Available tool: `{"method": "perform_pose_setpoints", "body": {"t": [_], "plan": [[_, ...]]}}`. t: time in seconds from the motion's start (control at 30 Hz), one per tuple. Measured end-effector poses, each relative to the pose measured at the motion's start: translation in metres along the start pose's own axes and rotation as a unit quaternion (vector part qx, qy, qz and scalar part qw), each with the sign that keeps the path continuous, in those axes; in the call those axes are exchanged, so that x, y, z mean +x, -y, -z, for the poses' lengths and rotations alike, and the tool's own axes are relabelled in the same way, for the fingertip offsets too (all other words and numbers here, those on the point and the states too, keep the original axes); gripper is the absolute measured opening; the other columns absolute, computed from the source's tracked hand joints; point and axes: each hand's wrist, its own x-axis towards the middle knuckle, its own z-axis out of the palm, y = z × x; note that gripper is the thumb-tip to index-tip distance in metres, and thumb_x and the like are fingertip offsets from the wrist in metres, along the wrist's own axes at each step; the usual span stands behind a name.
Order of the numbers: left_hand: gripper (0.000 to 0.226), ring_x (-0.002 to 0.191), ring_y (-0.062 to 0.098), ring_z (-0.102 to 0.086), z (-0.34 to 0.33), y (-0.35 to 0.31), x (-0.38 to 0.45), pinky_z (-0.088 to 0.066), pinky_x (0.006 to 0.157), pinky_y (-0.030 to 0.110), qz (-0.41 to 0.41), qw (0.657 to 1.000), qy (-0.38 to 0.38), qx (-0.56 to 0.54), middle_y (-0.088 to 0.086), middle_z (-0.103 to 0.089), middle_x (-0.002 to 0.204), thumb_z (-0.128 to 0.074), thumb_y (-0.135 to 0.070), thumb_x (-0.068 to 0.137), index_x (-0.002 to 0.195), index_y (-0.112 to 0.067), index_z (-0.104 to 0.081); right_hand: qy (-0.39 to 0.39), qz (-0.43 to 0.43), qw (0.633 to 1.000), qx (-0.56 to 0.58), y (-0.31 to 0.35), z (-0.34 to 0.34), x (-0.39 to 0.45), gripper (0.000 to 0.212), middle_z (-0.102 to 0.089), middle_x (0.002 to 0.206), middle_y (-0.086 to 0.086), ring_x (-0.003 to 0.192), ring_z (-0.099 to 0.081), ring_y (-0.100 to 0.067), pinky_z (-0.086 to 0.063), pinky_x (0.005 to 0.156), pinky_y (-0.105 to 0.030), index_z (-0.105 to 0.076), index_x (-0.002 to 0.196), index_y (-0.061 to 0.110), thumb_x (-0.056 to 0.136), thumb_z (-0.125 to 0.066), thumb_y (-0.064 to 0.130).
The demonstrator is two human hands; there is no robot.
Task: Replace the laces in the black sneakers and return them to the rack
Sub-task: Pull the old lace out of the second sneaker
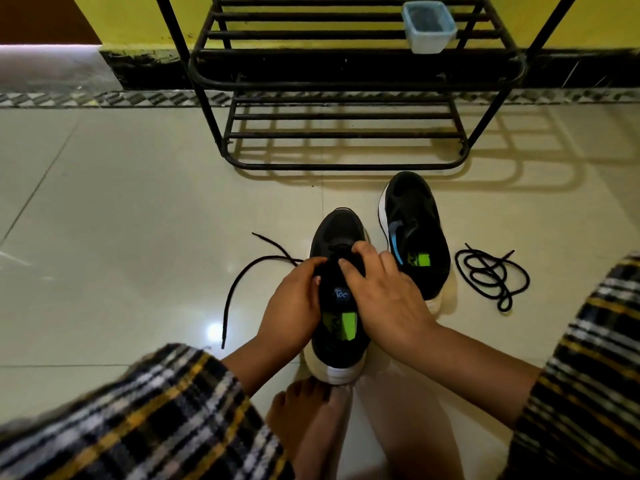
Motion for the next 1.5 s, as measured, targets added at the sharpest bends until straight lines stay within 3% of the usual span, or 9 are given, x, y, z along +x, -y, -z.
{"method": "perform_pose_setpoints", "body": {"t": [0.17, 0.47, 0.63, 0.83, 0.93, 1.07, 1.2, 1.37, 1.5], "plan": [[0.038, 0.109, 0.017, -0.059, -0.003, 0.007, -0.003, -0.050, 0.091, 0.035, -0.001, 0.999, -0.008, 0.031, 0.000, -0.062, 0.121, -0.036, -0.022, 0.095, 0.130, -0.021, -0.051, -0.008, 0.057, 0.998, 0.022, 0.002, -0.002, -0.002, 0.031, -0.053, 0.115, -0.010, 0.094, -0.043, -0.026, -0.049, 0.062, -0.037, -0.066, 0.085, 0.017, 0.057, -0.077, 0.010], [0.043, 0.107, 0.017, -0.059, -0.003, 0.011, -0.006, -0.050, 0.090, 0.040, 0.021, 0.999, 0.000, 0.037, -0.003, -0.062, 0.120, -0.033, -0.033, 0.091, 0.130, -0.026, -0.048, -0.019, 0.162, 0.980, 0.119, 0.006, 0.005, -0.026, 0.020, -0.054, 0.100, -0.003, 0.092, -0.047, -0.023, -0.044, 0.067, -0.033, -0.066, 0.073, 0.017, 0.070, -0.046, 0.020], [0.033, 0.098, 0.014, -0.061, -0.003, 0.011, -0.003, -0.051, 0.084, 0.036, 0.005, 0.998, 0.018, 0.056, -0.007, -0.063, 0.108, -0.039, -0.037, 0.090, 0.121, -0.030, -0.050, -0.040, 0.156, 0.961, 0.226, 0.009, 0.035, -0.014, 0.018, -0.049, 0.091, 0.002, 0.088, -0.046, -0.018, -0.036, 0.073, -0.032, -0.062, 0.073, 0.015, 0.076, -0.053, 0.030], [0.036, 0.105, 0.019, -0.061, -0.004, 0.013, -0.003, -0.051, 0.087, 0.038, 0.003, 0.997, 0.008, 0.077, -0.001, -0.063, 0.117, -0.041, -0.022, 0.094, 0.128, -0.027, -0.049, -0.077, -0.018, 0.834, 0.546, -0.006, 0.083, 0.020, 0.025, -0.046, 0.079, 0.001, 0.077, -0.048, -0.011, -0.038, 0.071, -0.012, -0.056, 0.067, 0.011, 0.074, -0.061, 0.034], [0.040, 0.111, 0.022, -0.058, -0.005, 0.015, -0.002, -0.048, 0.093, 0.040, 0.002, 0.997, 0.012, 0.078, 0.001, -0.061, 0.124, -0.043, -0.015, 0.093, 0.133, -0.024, -0.047, -0.133, -0.084, 0.790, 0.593, -0.022, 0.102, 0.030, 0.023, -0.050, 0.076, -0.016, 0.069, -0.049, -0.021, -0.045, 0.067, -0.025, -0.054, 0.073, 0.004, 0.083, -0.062, 0.023], [0.047, 0.116, 0.021, -0.056, -0.007, 0.017, -0.001, -0.048, 0.096, 0.041, 0.000, 0.996, 0.019, 0.085, 0.000, -0.059, 0.128, -0.047, -0.010, 0.091, 0.135, -0.026, -0.045, -0.056, -0.182, 0.841, 0.506, -0.050, 0.106, 0.044, 0.010, -0.057, 0.082, -0.004, 0.071, -0.055, -0.011, -0.046, 0.060, -0.015, -0.061, 0.095, 0.010, 0.091, -0.059, 0.019], [0.063, 0.121, 0.023, -0.052, -0.005, 0.018, -0.001, -0.045, 0.099, 0.042, -0.020, 0.994, 0.033, 0.106, 0.001, -0.053, 0.136, -0.047, -0.001, 0.087, 0.143, -0.028, -0.037, 0.053, -0.207, 0.939, 0.268, -0.055, 0.085, 0.042, 0.053, -0.048, 0.125, -0.006, 0.111, -0.052, -0.024, -0.044, 0.094, -0.035, -0.045, 0.128, 0.018, 0.082, -0.068, 0.029], [0.062, 0.121, 0.019, -0.053, -0.001, 0.014, -0.004, -0.046, 0.100, 0.036, -0.044, 0.995, 0.018, 0.093, -0.002, -0.053, 0.137, -0.045, 0.000, 0.089, 0.143, -0.029, -0.038, 0.262, -0.192, 0.905, 0.275, -0.046, 0.075, 0.033, 0.044, -0.062, 0.118, -0.014, 0.104, -0.058, -0.029, -0.046, 0.091, -0.038, -0.057, 0.122, 0.004, 0.091, -0.058, 0.035], [0.058, 0.105, 0.024, -0.062, -0.002, 0.013, -0.003, -0.049, 0.092, 0.042, -0.029, 0.995, 0.000, 0.098, 0.001, -0.062, 0.126, -0.044, -0.006, 0.091, 0.143, -0.031, -0.037, 0.086, -0.114, 0.978, 0.155, -0.028, 0.060, 0.017, 0.043, -0.052, 0.123, -0.003, 0.109, -0.053, -0.022, -0.045, 0.085, -0.033, -0.045, 0.129, 0.017, 0.091, -0.054, 0.033]]}}
